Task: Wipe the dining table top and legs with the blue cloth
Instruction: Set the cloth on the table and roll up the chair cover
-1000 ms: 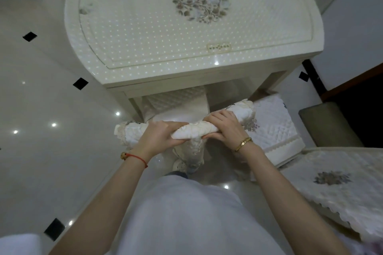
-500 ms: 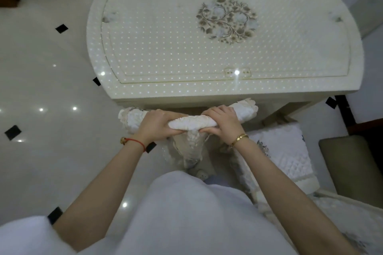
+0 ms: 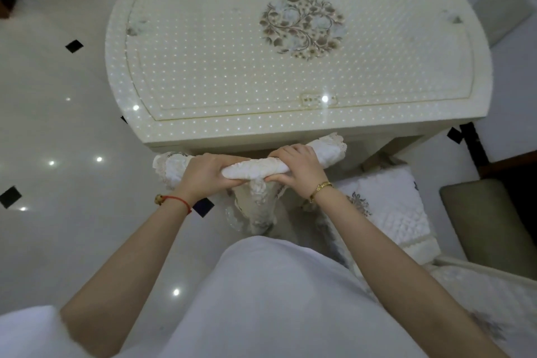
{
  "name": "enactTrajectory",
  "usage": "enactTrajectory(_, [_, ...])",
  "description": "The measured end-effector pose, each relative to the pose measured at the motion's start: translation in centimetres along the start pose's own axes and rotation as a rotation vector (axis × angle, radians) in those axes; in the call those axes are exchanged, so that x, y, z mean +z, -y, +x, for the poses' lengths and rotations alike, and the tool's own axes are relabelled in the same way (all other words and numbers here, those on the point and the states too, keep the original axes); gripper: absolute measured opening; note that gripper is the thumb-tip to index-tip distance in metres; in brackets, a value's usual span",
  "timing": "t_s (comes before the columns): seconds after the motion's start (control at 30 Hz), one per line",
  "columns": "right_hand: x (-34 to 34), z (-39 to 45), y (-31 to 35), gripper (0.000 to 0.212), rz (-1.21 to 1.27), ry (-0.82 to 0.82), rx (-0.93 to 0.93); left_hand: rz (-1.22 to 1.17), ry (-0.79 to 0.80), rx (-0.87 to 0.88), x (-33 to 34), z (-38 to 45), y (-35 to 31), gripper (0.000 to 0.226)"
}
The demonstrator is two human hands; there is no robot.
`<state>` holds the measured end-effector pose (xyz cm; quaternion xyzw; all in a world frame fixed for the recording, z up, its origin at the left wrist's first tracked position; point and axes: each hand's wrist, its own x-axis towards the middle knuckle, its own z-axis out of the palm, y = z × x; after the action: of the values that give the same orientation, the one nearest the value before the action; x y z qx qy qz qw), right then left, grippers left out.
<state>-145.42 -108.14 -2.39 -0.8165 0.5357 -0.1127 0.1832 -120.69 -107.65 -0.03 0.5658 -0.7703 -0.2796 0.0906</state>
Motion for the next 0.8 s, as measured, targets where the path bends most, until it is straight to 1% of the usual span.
enactTrajectory(0.07, [-0.2,-0.8,0.6,0.072,0.030,-0.002,0.062,0.032,0.035,0.010,0.0,-0.1,-0.2,0.061])
enactTrajectory(0.13, [-0.1,-2.5,1.7,0.069,0.083,-0.074,0.134,0.061,0.036,0.052,0.3,-0.5,-0.5,0.058])
enactTrajectory(0.2, [0.4,-5.3,3.2,0.058,0.189,-0.211,0.259,0.036,-0.007,0.149,0.9,-1.3,-1.2,0.050])
enactTrajectory(0.27, [1.1,-9.3,4.4,0.049,0.278,-0.346,0.412,0.028,-0.092,0.298,1.8,-2.8,-2.6,0.046])
enactTrajectory(0.33, [1.9,-14.2,5.7,0.043,0.307,-0.434,0.582,0.011,-0.166,0.412,2.9,-4.7,-4.8,0.039])
enactTrajectory(0.37, [2.5,-17.0,6.4,0.041,0.322,-0.459,0.675,-0.010,-0.159,0.449,3.7,-5.7,-5.8,0.036])
enactTrajectory(0.4, [3.1,-19.8,7.3,0.038,0.343,-0.482,0.771,-0.041,-0.111,0.467,4.5,-6.7,-6.8,0.033])
enactTrajectory(0.43, [3.9,-22.8,8.1,0.036,0.366,-0.506,0.872,-0.073,-0.029,0.467,5.5,-7.7,-7.6,0.030])
enactTrajectory(0.5, [6.0,-29.0,9.9,0.032,0.415,-0.565,1.075,-0.106,0.218,0.411,8.1,-9.5,-9.1,0.027])
enactTrajectory(0.57, [8.6,-35.3,12.1,0.030,0.477,-0.612,1.273,-0.085,0.488,0.308,11.2,-11.0,-10.2,0.024])
enactTrajectory(0.63, [11.3,-41.3,15.0,0.030,0.566,-0.669,1.465,-0.009,0.679,0.249,14.6,-12.6,-11.0,0.022])
enactTrajectory(0.73, [16.3,-49.8,20.5,0.031,0.767,-0.813,1.751,0.186,0.830,0.299,19.8,-15.8,-12.7,0.023])
enactTrajectory(0.8, [19.8,-54.9,24.7,0.031,0.874,-0.868,1.930,0.242,0.890,0.310,22.9,-18.7,-14.6,0.023])
